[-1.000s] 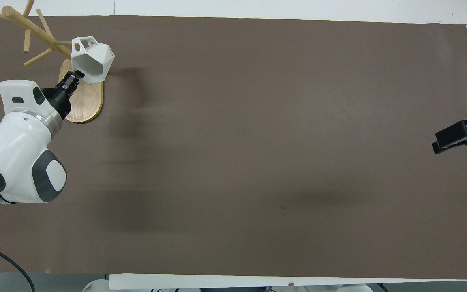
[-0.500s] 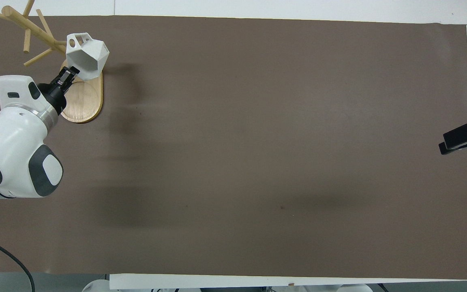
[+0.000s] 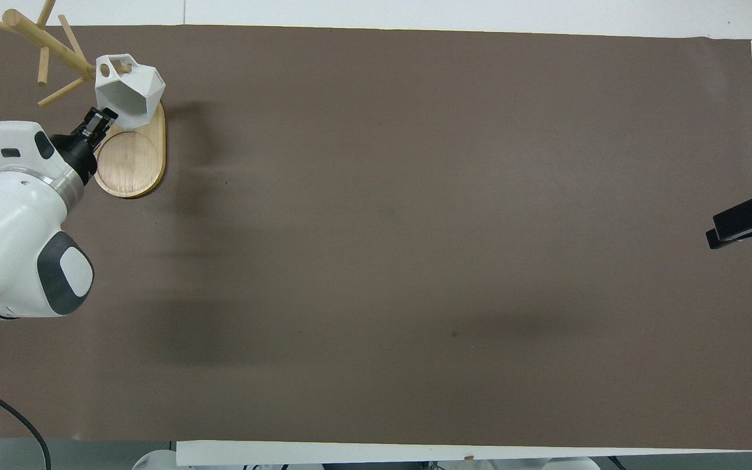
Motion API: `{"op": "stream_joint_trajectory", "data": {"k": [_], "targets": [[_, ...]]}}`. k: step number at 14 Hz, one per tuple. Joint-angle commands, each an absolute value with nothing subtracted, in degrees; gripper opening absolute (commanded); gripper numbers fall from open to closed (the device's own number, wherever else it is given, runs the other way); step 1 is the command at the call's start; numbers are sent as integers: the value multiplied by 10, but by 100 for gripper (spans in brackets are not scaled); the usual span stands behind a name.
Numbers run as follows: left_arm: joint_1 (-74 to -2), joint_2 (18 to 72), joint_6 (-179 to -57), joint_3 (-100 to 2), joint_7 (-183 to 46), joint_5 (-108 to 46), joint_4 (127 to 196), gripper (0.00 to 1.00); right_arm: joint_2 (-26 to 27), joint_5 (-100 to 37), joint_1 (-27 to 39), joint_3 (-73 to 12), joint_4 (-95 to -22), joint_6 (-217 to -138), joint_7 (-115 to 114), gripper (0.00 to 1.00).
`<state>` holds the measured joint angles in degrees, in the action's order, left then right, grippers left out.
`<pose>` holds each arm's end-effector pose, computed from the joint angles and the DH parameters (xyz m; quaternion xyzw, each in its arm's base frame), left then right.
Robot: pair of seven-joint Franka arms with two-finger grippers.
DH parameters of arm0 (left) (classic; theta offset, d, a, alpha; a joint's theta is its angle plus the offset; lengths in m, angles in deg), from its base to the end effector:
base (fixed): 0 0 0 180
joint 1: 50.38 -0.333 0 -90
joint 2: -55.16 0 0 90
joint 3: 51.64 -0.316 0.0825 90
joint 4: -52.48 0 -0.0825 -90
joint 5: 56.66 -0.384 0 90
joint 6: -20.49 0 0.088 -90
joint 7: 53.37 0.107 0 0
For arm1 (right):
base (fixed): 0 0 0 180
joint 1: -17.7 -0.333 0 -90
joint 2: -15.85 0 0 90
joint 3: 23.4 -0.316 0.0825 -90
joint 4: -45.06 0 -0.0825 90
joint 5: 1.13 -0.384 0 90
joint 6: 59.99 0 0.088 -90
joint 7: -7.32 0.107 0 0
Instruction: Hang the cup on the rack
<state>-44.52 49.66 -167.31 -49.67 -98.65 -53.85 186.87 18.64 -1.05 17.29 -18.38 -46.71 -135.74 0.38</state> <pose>0.5567 -0.0712 0.3926 0.8574 0.3163 0.3594 0.1889 0.5090 -0.0424 0.6176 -0.9931 -0.0204 0.1146 0.0130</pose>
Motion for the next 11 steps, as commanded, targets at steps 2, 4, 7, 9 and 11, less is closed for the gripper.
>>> {"op": "stream_joint_trajectory", "data": {"k": [2, 4, 7, 9, 11], "targets": [[-466, 494, -1649, -492, -990, -547, 1858, 17, 193, -8, 174, -186, -469, -1351, 10, 99], [-466, 494, -1640, -492, -991, -547, 1853, 25, 193, -8, 174, -186, -469, -1351, 10, 99], [-464, 494, -1630, -493, -991, -545, 1844, 40, 193, -8, 174, -186, -469, -1351, 10, 99], [-466, 503, -1621, -492, -992, -543, 1846, 40, 193, -8, 174, -186, -469, -1351, 10, 99], [-466, 535, -1561, -493, -991, -543, 1847, 41, 193, -8, 174, -186, -469, -1351, 10, 99]]}}
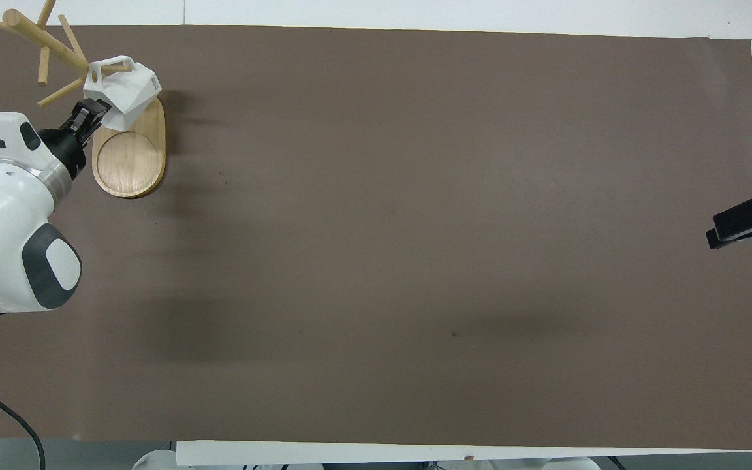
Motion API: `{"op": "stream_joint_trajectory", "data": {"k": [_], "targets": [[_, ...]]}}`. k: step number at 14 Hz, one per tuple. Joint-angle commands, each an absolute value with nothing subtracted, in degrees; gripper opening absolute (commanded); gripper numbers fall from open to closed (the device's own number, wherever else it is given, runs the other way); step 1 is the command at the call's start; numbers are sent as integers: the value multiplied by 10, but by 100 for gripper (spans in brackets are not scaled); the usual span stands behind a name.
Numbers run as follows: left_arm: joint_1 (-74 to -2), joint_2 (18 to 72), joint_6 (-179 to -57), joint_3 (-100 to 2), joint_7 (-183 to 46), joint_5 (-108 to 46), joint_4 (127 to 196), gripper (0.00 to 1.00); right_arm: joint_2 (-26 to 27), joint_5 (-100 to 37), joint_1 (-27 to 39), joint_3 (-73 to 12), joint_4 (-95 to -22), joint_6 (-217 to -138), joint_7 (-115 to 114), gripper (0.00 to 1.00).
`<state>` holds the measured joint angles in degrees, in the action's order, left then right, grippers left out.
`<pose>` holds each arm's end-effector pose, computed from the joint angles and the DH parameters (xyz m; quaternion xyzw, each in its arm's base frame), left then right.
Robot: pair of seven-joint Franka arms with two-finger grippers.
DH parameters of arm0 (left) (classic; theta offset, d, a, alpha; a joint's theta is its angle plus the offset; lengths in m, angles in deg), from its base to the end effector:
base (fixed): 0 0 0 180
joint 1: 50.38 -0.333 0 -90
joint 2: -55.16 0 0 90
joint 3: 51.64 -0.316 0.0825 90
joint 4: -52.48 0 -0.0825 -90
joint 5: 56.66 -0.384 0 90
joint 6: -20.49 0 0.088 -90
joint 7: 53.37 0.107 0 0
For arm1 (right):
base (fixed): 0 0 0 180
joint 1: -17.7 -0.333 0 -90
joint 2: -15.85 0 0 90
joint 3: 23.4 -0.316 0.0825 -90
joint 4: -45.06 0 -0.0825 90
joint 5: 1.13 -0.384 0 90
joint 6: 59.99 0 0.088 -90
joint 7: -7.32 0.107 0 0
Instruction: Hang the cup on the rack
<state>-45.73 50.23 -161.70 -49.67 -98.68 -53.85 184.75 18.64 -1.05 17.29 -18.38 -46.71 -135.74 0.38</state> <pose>0.5653 -0.0608 0.4015 0.8636 0.3282 0.3396 0.1763 0.5090 -0.0424 0.6176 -0.9931 -0.0204 0.1146 0.0130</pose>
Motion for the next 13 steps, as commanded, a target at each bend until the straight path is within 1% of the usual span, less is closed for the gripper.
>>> {"op": "stream_joint_trajectory", "data": {"k": [1, 2, 3, 5, 7, 8, 9, 11, 13], "targets": [[-466, 552, -1527, -493, -991, -543, 1847, 45, 193, -8, 174, -186, -469, -1351, 10, 99], [-466, 570, -1478, -493, -986, -543, 1846, 51, 193, -8, 174, -186, -469, -1351, 10, 99], [-467, 592, -1403, -494, -969, -543, 1844, 60, 193, -8, 174, -186, -469, -1351, 10, 99], [-471, 613, -1308, -494, -914, -542, 1830, 69, 193, -8, 174, -186, -469, -1351, 10, 99], [-471, 635, -1234, -494, -910, -542, 1815, 84, 193, -8, 174, -186, -469, -1351, 10, 99], [-472, 646, -1193, -495, -900, -544, 1809, 89, 193, -8, 174, -186, -469, -1351, 10, 99], [-471, 654, -1146, -498, -867, -545, 1797, 98, 193, -8, 174, -186, -469, -1351, 10, 99], [-473, 654, -1045, -499, -792, -547, 1756, 99, 193, -8, 174, -186, -469, -1351, 10, 99], [-489, 647, -911, -501, -699, -549, 1680, 99, 193, -8, 174, -186, -469, -1351, 10, 99]]}}
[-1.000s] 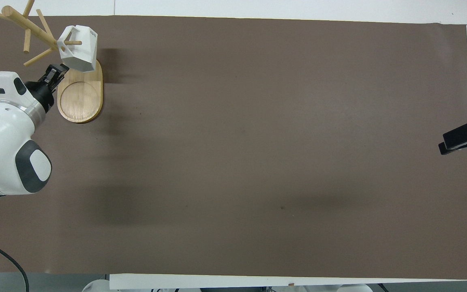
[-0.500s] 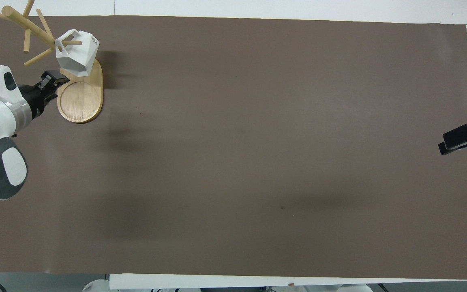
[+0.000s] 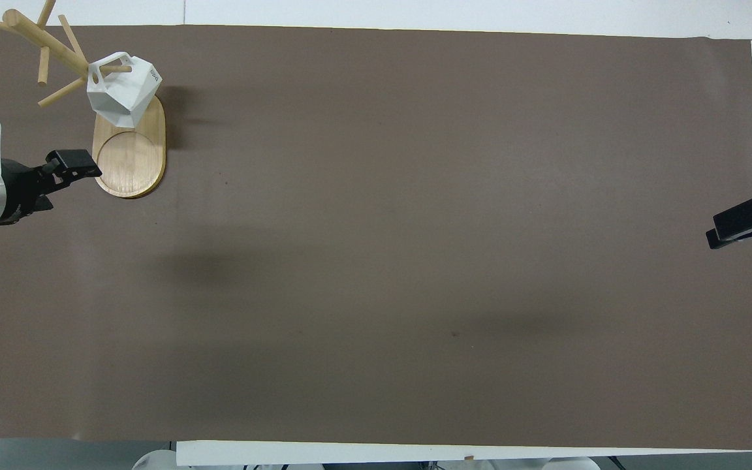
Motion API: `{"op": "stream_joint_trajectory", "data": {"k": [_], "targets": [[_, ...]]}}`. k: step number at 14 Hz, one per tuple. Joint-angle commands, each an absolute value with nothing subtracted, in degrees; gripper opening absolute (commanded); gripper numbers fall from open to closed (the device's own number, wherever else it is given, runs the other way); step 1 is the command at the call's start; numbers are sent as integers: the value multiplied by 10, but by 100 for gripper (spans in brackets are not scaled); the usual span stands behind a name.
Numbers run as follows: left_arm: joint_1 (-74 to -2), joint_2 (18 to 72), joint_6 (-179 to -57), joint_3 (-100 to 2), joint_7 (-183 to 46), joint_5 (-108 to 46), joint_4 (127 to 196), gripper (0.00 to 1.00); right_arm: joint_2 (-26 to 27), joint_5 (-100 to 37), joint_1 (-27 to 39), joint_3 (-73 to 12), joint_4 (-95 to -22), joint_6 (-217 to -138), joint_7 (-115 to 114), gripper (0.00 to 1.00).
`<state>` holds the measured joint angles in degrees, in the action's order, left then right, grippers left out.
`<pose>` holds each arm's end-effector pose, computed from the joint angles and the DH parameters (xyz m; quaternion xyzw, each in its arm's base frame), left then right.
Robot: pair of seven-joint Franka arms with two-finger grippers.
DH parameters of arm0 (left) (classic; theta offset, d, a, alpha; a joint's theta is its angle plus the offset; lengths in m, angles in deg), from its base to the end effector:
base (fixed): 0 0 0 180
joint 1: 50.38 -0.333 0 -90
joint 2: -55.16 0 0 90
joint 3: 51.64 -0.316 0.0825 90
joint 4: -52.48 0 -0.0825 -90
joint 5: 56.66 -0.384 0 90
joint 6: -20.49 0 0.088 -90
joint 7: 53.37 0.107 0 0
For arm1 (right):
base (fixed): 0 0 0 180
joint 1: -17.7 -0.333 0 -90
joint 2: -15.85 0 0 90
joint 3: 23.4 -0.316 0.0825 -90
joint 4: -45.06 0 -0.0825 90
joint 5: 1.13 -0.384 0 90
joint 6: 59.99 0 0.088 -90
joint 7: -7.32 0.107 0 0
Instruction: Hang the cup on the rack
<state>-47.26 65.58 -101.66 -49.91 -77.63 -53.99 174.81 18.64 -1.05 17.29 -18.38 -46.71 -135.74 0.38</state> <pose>0.5146 -0.0464 0.5023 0.9798 0.1783 0.0818 0.0399 0.5090 -0.0424 0.6176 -0.9931 -0.0204 0.1146 0.0130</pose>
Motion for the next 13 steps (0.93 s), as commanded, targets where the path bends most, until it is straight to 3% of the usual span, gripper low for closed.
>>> {"op": "stream_joint_trajectory", "data": {"k": [1, 5, 9, 13], "targets": [[-491, 632, -844, -501, -656, -559, 1634, 99, 193, -8, 174, -186, -469, -1351, 10, 99], [-488, 568, -688, -501, -565, -597, 1486, 99, 193, -8, 174, -186, -469, -1351, 10, 99], [-487, 530, -599, -498, -520, -589, 1400, 99, 193, -8, 174, -186, -469, -1351, 10, 99], [-483, 524, -599, -499, -514, -575, 1384, 100, 193, -8, 174, -186, -469, -1351, 10, 99]]}}
